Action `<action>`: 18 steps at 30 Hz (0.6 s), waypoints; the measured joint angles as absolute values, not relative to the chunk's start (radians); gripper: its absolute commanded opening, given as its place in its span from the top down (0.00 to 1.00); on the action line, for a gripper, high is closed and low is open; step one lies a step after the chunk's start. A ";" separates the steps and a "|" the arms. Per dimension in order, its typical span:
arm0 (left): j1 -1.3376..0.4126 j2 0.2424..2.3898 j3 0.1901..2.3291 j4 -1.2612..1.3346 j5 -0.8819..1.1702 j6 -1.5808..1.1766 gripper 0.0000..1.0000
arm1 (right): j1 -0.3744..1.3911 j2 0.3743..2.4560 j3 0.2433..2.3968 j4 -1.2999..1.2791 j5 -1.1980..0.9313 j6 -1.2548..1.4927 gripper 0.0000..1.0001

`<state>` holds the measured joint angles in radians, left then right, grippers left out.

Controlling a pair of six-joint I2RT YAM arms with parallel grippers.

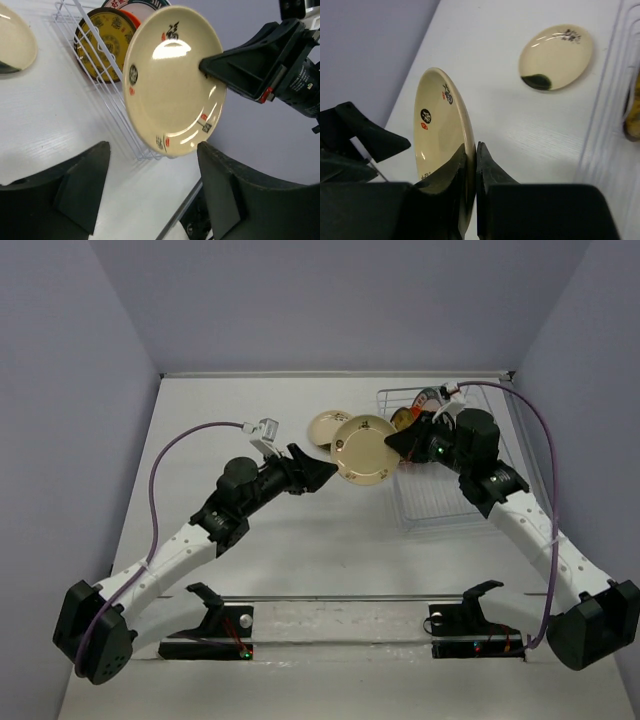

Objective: Load the plates into the dish rack

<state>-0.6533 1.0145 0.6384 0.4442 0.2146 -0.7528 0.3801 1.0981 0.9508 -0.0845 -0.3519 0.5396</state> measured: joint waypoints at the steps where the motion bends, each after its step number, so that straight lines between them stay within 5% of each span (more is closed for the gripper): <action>1: -0.655 1.007 0.641 0.430 0.210 -0.740 0.12 | 0.373 1.098 0.977 -0.119 -0.296 0.521 0.93; 12: -0.654 0.763 0.583 0.259 0.127 -0.663 0.05 | 0.083 1.229 1.336 -0.191 0.424 0.270 0.93; 18: -0.655 0.744 0.486 0.293 0.144 -0.671 0.06 | 0.056 1.364 1.216 0.092 0.670 -0.039 0.93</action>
<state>-0.6548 0.7444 0.4858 0.2928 0.1436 -0.6712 0.0559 1.3640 1.2156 0.0917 0.6697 -0.0395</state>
